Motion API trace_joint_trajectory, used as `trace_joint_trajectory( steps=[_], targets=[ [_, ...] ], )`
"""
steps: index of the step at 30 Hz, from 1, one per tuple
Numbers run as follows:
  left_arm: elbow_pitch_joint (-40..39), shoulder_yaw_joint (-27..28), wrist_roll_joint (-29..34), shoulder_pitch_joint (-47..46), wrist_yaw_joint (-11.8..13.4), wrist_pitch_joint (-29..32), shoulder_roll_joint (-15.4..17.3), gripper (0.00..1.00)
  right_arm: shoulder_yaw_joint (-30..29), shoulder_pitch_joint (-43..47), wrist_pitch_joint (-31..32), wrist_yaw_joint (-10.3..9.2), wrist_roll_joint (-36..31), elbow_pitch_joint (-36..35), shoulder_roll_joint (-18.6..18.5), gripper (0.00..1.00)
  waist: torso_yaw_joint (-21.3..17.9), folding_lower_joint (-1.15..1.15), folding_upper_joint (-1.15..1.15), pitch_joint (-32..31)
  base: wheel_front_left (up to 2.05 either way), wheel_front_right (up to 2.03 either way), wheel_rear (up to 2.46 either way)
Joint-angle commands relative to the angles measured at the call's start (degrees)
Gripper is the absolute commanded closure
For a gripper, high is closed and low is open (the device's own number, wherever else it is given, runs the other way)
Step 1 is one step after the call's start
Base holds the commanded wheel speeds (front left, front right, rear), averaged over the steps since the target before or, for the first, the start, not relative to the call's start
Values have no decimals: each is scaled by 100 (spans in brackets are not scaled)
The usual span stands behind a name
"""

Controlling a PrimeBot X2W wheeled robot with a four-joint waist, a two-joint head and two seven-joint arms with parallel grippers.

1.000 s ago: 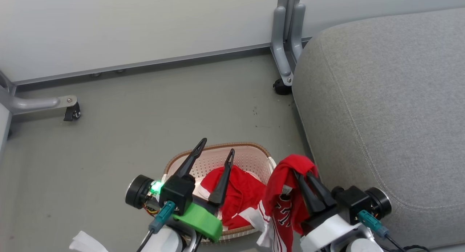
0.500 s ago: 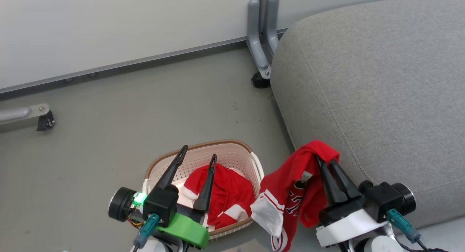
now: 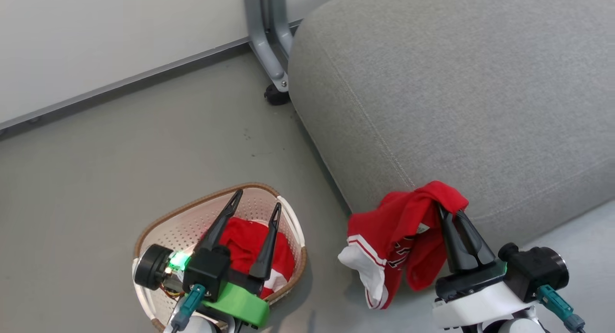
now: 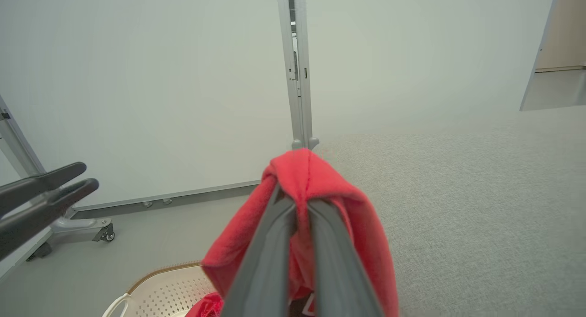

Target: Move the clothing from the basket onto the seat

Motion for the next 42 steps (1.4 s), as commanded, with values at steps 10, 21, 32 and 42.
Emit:
trace_joint_trajectory(
  steps=[10,21,32,42],
  targets=[
    [33,-11,200,-189,-181,-1,124,0,-544,-439,-20,-2,250,-232,-5,100,-599,0,0,593,0,0,0],
    [-141,-287,549,-932,-509,221,386,0,-2242,-2955,-19,-1,39,16,0,100,-140,0,0,1775,0,0,0],
    [-599,-401,877,-1598,-579,614,721,0,-3586,-6124,-19,-1,-235,1056,-726,100,274,0,0,3184,0,0,0],
    [-577,-482,916,-1800,-563,528,681,0,-3846,-6355,-18,-2,-559,2324,-914,100,453,0,0,3569,0,0,0]
  ],
)
